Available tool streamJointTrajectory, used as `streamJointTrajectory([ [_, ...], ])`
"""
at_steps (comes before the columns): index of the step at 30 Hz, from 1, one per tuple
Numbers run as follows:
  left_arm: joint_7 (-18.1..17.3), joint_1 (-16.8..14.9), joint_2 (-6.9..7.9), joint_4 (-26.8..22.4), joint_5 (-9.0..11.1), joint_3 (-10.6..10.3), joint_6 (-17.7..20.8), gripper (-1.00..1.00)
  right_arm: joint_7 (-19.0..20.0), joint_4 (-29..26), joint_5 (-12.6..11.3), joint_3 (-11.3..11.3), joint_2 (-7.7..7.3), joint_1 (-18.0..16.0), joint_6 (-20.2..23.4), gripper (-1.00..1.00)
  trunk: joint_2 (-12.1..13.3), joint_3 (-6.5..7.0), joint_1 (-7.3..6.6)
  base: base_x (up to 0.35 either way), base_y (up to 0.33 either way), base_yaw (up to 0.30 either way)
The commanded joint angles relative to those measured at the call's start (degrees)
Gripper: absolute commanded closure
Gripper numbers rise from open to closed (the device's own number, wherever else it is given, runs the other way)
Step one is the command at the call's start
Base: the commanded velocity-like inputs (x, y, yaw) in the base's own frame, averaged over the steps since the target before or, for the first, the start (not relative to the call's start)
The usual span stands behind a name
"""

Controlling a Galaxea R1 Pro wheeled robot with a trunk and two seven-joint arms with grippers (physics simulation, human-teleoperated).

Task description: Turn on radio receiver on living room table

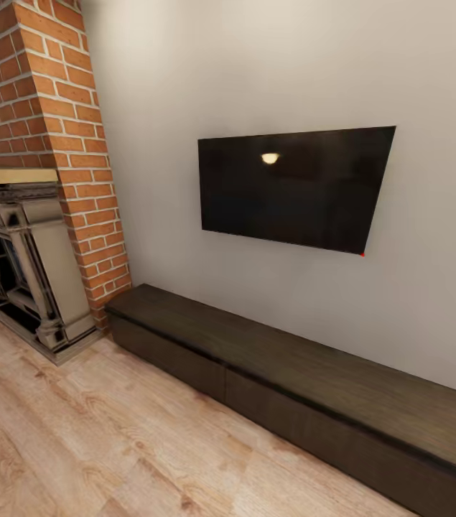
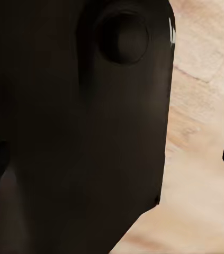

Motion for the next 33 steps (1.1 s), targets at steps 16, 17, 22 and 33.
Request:
streamJointTrajectory([
  [16, -0.5, 1.9, -5.15, -1.2, 0.4, -0.2, -1.9, -1.0, -0.4, -1.0, 0.1, 0.1, 2.93, -3.7, -1.9, -1.0, 0.0, 0.0, 0.01, 0.0, 0.0, 0.0],
  [17, -0.6, 1.9, -5.47, -1.5, 0.4, -0.2, -2.2, -1.0, -0.4, -1.3, 0.1, 0.1, 2.61, -3.7, -2.3, -1.0, 0.0, 0.0, 0.01, 0.0, 0.0, 0.0],
  [22, 0.0, 1.9, -5.34, -3.2, 0.3, -0.1, -3.2, -1.0, -0.4, -3.0, 0.6, 0.1, 1.01, -4.2, -3.2, -1.0, 0.0, 0.0, 0.01, 0.0, 0.0, 0.0],
  [33, 5.2, 1.7, -3.58, -31.4, 0.2, 1.4, 5.2, -1.0, -0.4, -25.2, 9.0, -0.1, 0.39, -10.6, 5.7, -1.0, 0.0, 0.0, 0.01, 0.0, 0.0, 0.0],
])
